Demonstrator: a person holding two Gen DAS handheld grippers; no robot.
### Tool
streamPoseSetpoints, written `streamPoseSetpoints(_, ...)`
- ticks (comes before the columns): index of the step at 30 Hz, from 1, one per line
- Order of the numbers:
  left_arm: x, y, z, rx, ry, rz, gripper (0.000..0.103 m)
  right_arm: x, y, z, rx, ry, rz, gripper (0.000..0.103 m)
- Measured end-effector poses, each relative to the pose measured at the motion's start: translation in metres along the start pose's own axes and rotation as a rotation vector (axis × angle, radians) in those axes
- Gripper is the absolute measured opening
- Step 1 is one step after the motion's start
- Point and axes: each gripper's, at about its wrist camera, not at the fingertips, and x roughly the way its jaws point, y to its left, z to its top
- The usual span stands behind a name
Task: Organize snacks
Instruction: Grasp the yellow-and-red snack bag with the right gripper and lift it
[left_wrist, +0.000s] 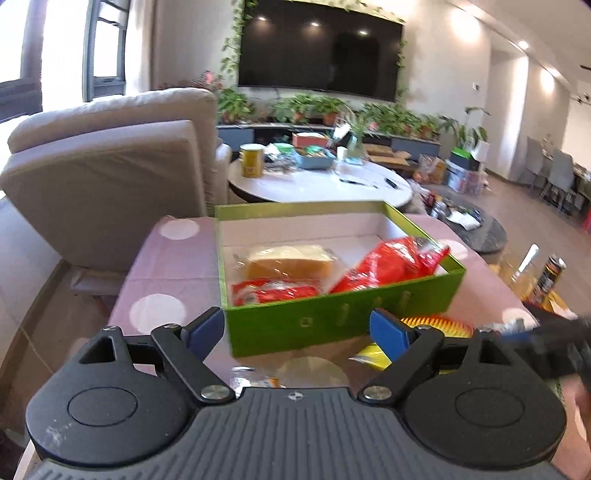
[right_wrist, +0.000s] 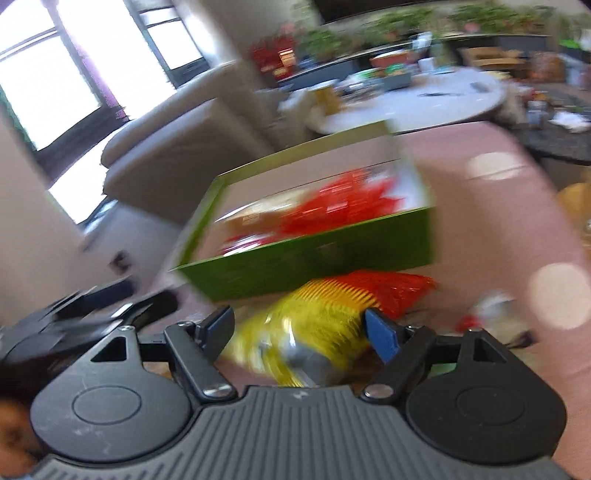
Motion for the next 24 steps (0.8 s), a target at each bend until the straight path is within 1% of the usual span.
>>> streamPoseSetpoints(1, -0.001, 0.003, 0.001, -0.006, -0.006, 0.008, 0.085, 0.001, 0.008, -0.003, -0.02, 0.024, 0.06, 0.066)
streamPoseSetpoints(3, -0.005, 0.008, 0.001, -0.017, -0.014, 0.02, 0.085, 0.002, 0.019, -0.006, -0.048, 0.061, 0.147, 0.066)
streamPoseSetpoints(4, -0.006, 0.01, 0.001, -0.023, -0.016, 0.021, 0.085, 0.0, 0.023, -0.006, -0.06, 0.065, 0.17, 0.066)
streamPoseSetpoints(5, -0.006, 0.012, 0.0, -0.027, -0.014, 0.02, 0.085, -0.002, 0.026, -0.006, -0.074, 0.054, 0.169, 0.066)
streamPoseSetpoints(8, -0.004, 0.014, -0.003, -0.029, -0.001, 0.013, 0.085, -0.01, 0.023, -0.001, -0.079, -0.005, 0.094, 0.066)
streamPoseSetpoints(15, 0.002, 0.009, -0.009, -0.024, 0.029, -0.015, 0.085, -0.017, -0.012, 0.011, 0.035, -0.087, -0.006, 0.066)
streamPoseSetpoints(18, 0.002, 0.003, -0.01, -0.019, 0.036, -0.035, 0.085, -0.014, -0.024, 0.013, 0.085, -0.107, -0.045, 0.066)
streamPoseSetpoints(20, 0.002, -0.001, -0.01, -0.02, 0.04, -0.069, 0.085, -0.009, -0.03, 0.015, 0.096, -0.119, -0.084, 0.065)
streamPoseSetpoints(22, 0.004, -0.007, -0.008, -0.017, 0.041, -0.086, 0.085, -0.004, -0.034, 0.016, 0.103, -0.116, -0.11, 0.065)
streamPoseSetpoints(24, 0.007, -0.015, -0.006, 0.0, 0.04, -0.087, 0.085, 0.002, -0.038, 0.016, 0.108, -0.096, -0.109, 0.065)
